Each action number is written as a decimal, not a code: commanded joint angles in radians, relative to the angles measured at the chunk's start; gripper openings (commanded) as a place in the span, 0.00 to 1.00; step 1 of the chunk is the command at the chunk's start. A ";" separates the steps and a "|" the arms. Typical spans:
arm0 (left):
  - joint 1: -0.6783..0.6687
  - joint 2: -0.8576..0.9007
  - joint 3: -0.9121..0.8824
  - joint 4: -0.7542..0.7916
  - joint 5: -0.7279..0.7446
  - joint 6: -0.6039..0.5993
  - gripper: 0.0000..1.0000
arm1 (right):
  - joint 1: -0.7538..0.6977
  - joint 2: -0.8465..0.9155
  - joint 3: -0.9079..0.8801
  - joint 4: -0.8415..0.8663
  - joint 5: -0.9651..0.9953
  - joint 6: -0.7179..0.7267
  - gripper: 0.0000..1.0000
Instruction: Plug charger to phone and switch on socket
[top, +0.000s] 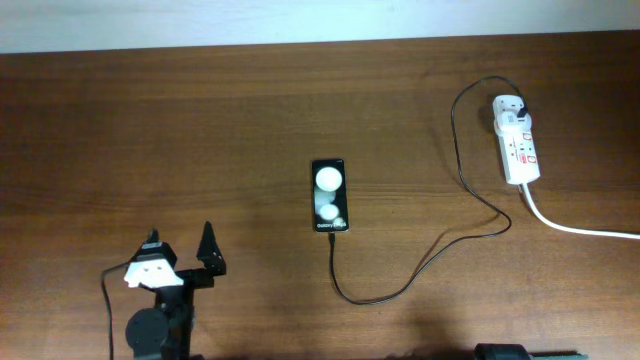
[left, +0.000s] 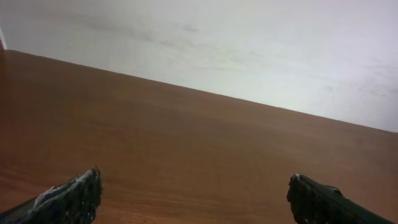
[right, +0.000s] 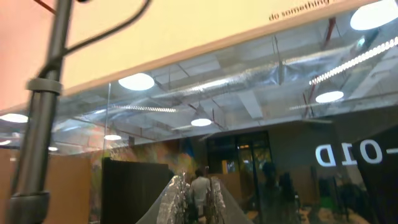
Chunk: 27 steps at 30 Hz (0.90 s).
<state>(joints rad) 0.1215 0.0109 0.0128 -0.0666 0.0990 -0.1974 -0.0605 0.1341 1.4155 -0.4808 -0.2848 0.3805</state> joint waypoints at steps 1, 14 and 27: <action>-0.004 -0.006 -0.004 -0.002 0.010 0.020 0.99 | 0.008 -0.042 -0.001 0.003 0.010 -0.010 0.16; 0.004 -0.005 -0.004 -0.003 0.011 0.102 0.99 | 0.007 -0.088 -0.025 0.025 0.010 -0.010 0.17; 0.004 -0.005 -0.004 -0.002 0.013 0.214 0.99 | 0.007 -0.128 -0.082 0.082 0.009 -0.006 0.19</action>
<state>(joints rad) 0.1200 0.0109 0.0128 -0.0669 0.1017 0.0006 -0.0608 0.0185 1.3376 -0.4034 -0.2844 0.3737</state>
